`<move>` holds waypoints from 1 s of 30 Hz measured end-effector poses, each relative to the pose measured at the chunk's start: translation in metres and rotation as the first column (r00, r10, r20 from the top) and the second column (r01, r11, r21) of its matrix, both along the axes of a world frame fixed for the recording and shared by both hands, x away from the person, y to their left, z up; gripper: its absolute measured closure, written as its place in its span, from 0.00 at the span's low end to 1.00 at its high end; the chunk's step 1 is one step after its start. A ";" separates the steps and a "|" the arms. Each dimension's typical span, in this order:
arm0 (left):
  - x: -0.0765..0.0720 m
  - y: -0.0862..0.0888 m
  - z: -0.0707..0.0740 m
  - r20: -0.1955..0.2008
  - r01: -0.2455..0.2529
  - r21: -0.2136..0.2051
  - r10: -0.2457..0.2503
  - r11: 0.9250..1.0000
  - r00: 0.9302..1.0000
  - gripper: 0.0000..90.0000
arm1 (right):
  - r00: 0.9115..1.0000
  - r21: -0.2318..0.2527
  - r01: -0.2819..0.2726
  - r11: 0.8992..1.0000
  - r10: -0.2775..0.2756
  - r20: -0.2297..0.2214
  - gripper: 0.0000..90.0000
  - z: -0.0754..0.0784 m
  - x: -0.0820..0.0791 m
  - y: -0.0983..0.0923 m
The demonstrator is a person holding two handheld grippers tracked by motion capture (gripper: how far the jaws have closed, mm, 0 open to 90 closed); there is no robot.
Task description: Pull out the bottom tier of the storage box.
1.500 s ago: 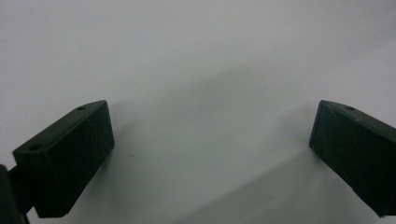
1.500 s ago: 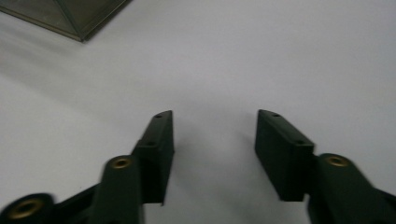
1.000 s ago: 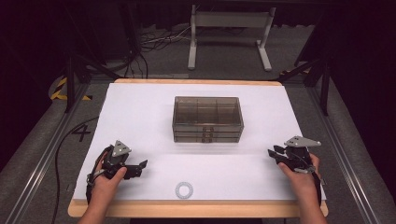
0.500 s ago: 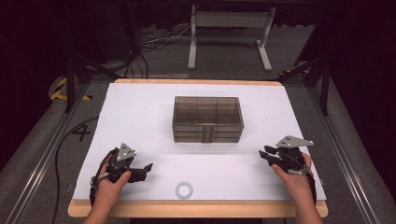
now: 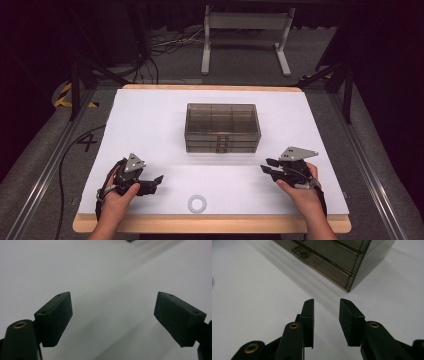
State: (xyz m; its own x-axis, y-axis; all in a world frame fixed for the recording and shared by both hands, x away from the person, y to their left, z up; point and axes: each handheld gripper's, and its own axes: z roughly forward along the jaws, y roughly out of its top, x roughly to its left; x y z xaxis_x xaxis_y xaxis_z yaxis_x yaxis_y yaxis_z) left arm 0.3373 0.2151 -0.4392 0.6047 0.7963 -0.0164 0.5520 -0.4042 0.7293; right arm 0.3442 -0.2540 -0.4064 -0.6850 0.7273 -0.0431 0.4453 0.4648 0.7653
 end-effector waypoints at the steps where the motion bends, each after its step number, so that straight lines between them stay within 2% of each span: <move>1: 0.000 0.000 0.000 0.001 -0.001 -0.002 0.001 1.000 1.000 0.18 | 1.000 0.001 -0.007 1.000 0.007 0.001 0.74 0.000 0.000 0.002; 8: 0.000 0.000 0.000 0.000 0.002 -0.001 -0.002 1.000 1.000 0.18 | 0.998 0.022 -0.056 0.998 0.056 -0.005 0.73 0.001 -0.002 0.019; 20: 0.001 -0.002 0.000 -0.004 0.006 -0.015 -0.006 1.000 1.000 0.18 | 0.992 0.013 -0.125 0.992 0.125 -0.011 0.73 -0.004 0.003 0.051; 23: 0.002 -0.004 0.000 -0.010 0.016 -0.010 -0.016 1.000 1.000 0.18 | 0.991 0.011 -0.133 0.991 0.133 -0.010 0.73 -0.005 0.004 0.054; 24: 0.001 -0.005 -0.002 -0.009 0.030 0.012 -0.030 0.999 0.999 0.18 | 0.989 0.007 -0.145 0.989 0.145 -0.009 0.72 -0.005 0.005 0.059; 26: 0.001 -0.005 -0.004 -0.008 0.031 0.022 -0.031 0.999 0.999 0.18 | 0.986 0.005 -0.164 0.987 0.164 -0.013 0.72 -0.009 0.008 0.068; 30: 0.002 -0.001 -0.004 -0.016 0.025 0.020 -0.025 0.999 1.000 0.18 | 0.985 0.007 -0.171 0.985 0.171 -0.021 0.72 -0.012 0.010 0.074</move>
